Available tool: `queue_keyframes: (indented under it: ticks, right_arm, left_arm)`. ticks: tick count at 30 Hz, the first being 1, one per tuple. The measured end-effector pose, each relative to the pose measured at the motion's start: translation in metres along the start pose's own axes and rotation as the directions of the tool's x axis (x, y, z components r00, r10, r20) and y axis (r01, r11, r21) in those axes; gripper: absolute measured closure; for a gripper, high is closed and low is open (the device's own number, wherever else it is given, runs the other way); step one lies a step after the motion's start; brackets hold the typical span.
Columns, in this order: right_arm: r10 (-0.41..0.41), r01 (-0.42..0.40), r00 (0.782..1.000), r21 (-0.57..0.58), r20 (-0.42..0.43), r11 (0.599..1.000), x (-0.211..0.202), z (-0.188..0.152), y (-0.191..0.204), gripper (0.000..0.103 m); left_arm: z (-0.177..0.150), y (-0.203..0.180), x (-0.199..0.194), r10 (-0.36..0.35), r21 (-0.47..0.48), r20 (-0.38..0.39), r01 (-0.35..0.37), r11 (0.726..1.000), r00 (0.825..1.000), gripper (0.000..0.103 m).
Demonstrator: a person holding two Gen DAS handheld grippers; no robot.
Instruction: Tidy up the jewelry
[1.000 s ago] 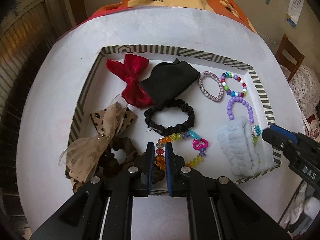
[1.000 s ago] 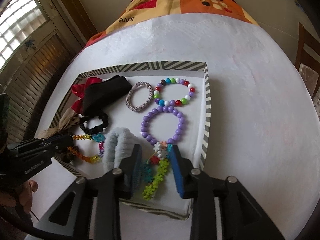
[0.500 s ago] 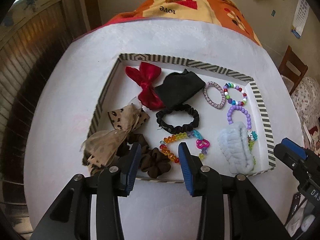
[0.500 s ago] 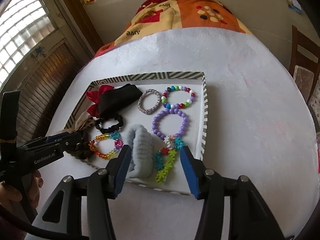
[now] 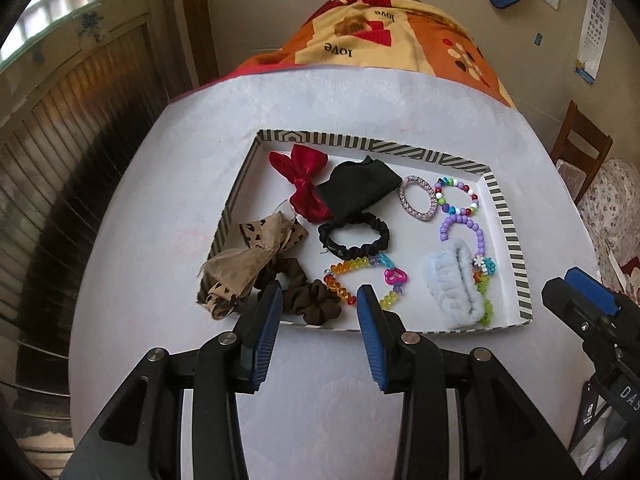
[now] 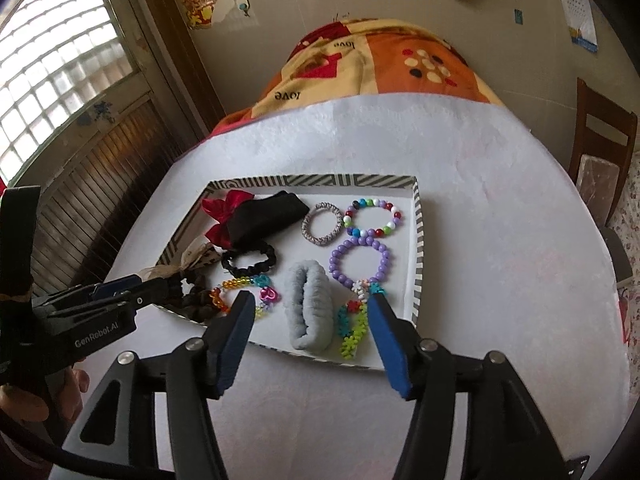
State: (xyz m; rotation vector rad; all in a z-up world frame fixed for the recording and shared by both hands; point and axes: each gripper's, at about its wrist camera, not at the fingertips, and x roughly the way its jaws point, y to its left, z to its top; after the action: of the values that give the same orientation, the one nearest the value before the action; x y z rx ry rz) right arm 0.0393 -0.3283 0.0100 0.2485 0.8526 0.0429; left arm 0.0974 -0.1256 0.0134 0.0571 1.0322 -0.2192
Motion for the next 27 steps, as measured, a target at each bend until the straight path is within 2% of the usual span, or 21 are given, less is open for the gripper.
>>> queue_keyframes:
  ticks: [8, 27]
  right_arm:
    - [-0.038, 0.039, 0.999, -0.058, 0.022, 0.998, -0.013, -0.004, 0.015, 0.038]
    - [-0.038, 0.038, 0.999, -0.034, 0.028, 0.999, -0.027, -0.008, 0.011, 0.036]
  left_arm:
    - [-0.005, -0.005, -0.025, 0.028, 0.001, 0.046, -0.028, 1.000, 0.999, 0.087]
    - [-0.011, -0.014, -0.046, 0.067, -0.015, 0.089, -0.066, 0.998, 0.994, 0.087]
